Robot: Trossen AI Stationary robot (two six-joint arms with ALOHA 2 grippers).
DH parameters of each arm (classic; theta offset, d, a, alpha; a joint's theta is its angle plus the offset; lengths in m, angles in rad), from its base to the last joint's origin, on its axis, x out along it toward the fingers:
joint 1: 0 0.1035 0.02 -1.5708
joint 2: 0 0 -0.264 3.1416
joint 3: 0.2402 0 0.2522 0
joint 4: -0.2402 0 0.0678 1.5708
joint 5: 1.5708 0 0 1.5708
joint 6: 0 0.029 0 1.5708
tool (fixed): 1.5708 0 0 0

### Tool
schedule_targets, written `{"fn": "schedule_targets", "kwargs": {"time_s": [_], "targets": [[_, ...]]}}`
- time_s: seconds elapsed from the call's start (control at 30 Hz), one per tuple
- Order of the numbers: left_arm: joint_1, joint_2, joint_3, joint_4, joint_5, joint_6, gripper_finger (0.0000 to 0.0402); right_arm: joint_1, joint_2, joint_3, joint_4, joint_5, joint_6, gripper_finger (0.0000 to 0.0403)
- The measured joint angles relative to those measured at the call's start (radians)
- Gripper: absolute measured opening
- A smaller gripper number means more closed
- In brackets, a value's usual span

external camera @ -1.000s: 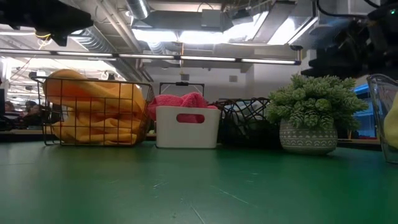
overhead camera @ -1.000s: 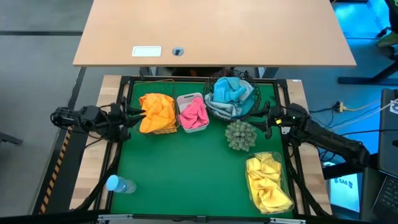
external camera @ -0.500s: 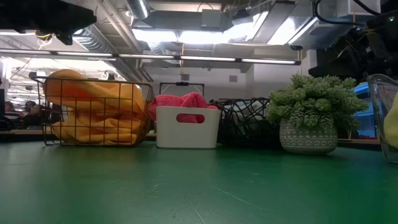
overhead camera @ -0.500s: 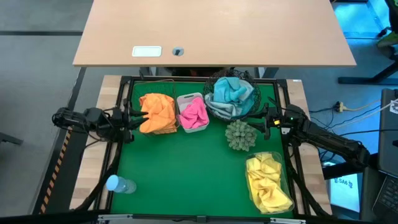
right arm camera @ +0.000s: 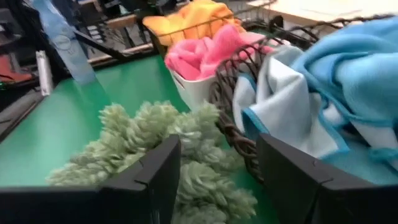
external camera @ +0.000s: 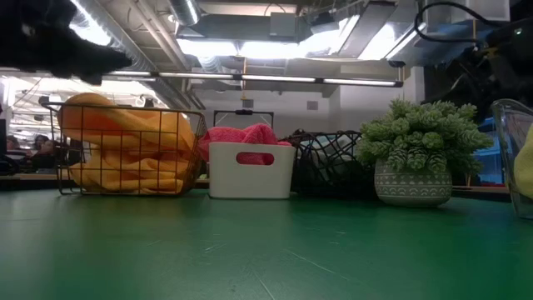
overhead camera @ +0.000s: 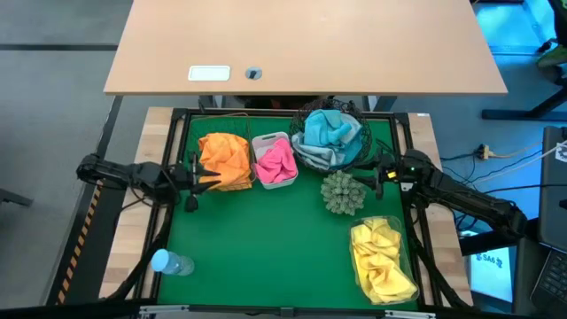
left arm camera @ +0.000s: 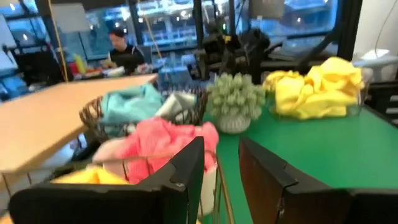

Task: Sort microfiber towel by color & place in baskets
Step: Return to Home Position

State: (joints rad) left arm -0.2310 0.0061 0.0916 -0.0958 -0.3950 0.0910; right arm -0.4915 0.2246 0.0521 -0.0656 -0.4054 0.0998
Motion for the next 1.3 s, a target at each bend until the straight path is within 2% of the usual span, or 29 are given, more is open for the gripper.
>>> {"fn": "schedule_targets", "kwargs": {"time_s": [0.27, 0.43, 0.9, 1.1, 1.3], "targets": [[0.000, 0.001, -0.037, 0.014, 0.027, -0.014, 0.0095, 0.000, 0.008, 0.001, -0.008, 0.021, 0.000, 0.0209], [0.000, 0.000, -0.037, 0.009, 0.020, -0.084, 0.0095, 0.000, 0.008, 0.001, -0.010, 0.030, 0.000, 0.0209], [0.000, 0.000, -0.037, 0.009, 0.019, -0.081, 0.0095, 0.009, 0.001, 0.001, -0.005, 0.032, 0.000, 0.0209], [0.000, 0.000, -0.037, 0.009, 0.018, -0.081, 0.0095, 0.128, -0.056, 0.001, -0.013, 0.110, 0.000, 0.0209], [0.000, 0.000, -0.037, 0.009, 0.018, -0.081, 0.0095, 0.232, -0.165, 0.001, -0.014, 0.125, 0.000, 0.0209]]}}
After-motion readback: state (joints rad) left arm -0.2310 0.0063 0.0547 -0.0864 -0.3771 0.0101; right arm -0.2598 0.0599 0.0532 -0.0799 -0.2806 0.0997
